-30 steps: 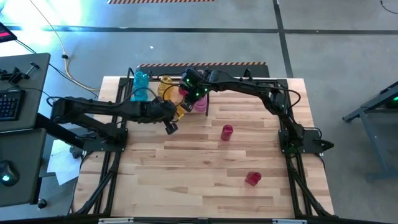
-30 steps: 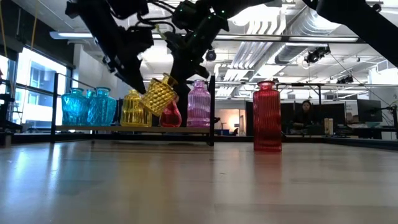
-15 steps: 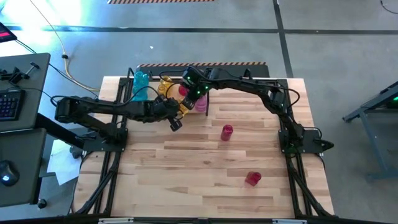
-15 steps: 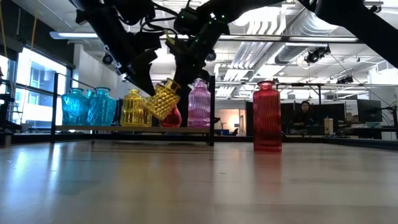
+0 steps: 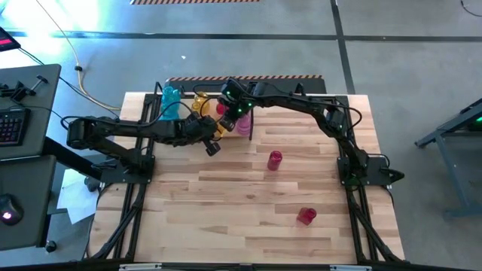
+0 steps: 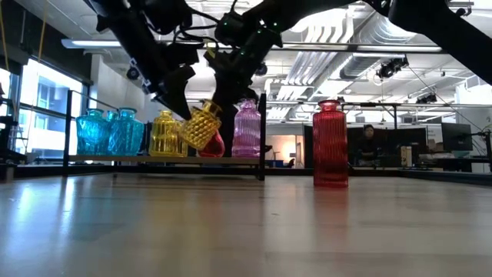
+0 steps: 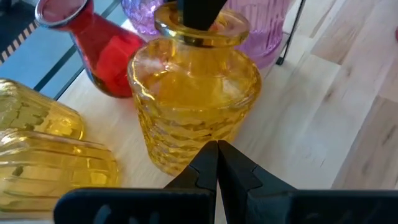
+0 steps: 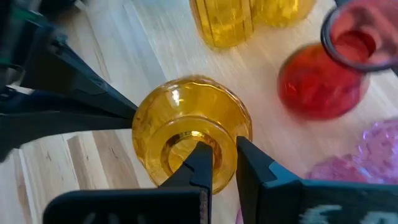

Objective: Sort vases onto shelf
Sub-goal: Put the yellow vase on the shelf aligned with the other yellow vase

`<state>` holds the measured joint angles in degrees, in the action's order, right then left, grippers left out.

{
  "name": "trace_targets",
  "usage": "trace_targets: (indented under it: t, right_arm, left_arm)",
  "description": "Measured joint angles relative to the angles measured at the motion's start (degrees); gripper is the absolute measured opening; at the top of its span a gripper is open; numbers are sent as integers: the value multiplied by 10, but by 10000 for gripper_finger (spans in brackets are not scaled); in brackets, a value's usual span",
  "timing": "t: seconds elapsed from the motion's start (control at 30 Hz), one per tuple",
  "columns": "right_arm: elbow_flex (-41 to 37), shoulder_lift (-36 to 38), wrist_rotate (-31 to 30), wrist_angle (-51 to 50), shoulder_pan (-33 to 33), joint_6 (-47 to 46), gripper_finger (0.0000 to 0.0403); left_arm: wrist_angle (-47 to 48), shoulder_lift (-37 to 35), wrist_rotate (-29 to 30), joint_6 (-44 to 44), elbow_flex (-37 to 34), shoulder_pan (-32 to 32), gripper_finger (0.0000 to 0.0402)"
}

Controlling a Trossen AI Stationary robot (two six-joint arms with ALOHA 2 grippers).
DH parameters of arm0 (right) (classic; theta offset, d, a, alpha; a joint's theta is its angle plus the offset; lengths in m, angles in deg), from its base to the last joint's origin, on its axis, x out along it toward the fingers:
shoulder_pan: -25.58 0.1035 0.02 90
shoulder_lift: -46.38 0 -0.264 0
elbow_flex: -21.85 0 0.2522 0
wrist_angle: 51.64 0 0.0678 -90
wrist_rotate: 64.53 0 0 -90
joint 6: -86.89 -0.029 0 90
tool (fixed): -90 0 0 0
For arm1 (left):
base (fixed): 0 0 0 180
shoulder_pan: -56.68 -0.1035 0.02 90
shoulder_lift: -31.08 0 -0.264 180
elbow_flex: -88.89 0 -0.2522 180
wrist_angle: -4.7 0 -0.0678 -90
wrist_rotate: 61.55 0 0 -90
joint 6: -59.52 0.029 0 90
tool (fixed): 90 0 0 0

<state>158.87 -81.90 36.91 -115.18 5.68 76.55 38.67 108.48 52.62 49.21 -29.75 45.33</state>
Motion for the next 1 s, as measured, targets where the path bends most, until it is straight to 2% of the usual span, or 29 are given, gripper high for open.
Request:
trace_targets:
  t: [0.23,0.4,0.8,1.0]
  right_arm:
    - [0,0,12,31,6,19,16]
    - [1,1,49,38,8,59,16]
    - [1,1,60,33,7,178,16]
    - [0,0,55,17,7,193,16]
  left_arm:
    - [6,0,3,-1,-1,1,0]
    - [13,1,3,-1,-1,1,0]
    - [8,3,7,0,-1,2,0]
    - [-23,40,7,0,0,2,0]
